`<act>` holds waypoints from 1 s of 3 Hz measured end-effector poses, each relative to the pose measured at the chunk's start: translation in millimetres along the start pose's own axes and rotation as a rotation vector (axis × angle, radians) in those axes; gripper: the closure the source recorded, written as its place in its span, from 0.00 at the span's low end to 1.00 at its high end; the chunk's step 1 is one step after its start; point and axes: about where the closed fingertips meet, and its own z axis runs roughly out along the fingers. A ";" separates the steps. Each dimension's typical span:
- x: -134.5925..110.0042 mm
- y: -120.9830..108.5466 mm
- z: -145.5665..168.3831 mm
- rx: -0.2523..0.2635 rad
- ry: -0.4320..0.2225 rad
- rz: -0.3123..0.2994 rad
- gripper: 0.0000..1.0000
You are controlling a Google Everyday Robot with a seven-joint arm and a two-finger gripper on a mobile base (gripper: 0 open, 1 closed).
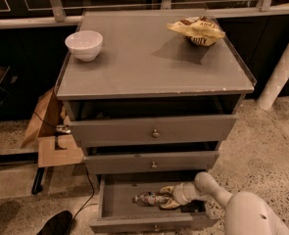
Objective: Place water bottle into bottom drawer
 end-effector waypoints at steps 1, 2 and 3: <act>0.0 0.0 0.0 0.000 0.000 0.000 0.35; -1.0 -0.3 1.3 0.000 0.000 0.000 0.11; -4.9 -4.7 3.8 0.009 -0.001 -0.005 0.00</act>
Offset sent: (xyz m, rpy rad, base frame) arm 0.0058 0.0053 0.0023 -0.0058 -0.0065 -0.0055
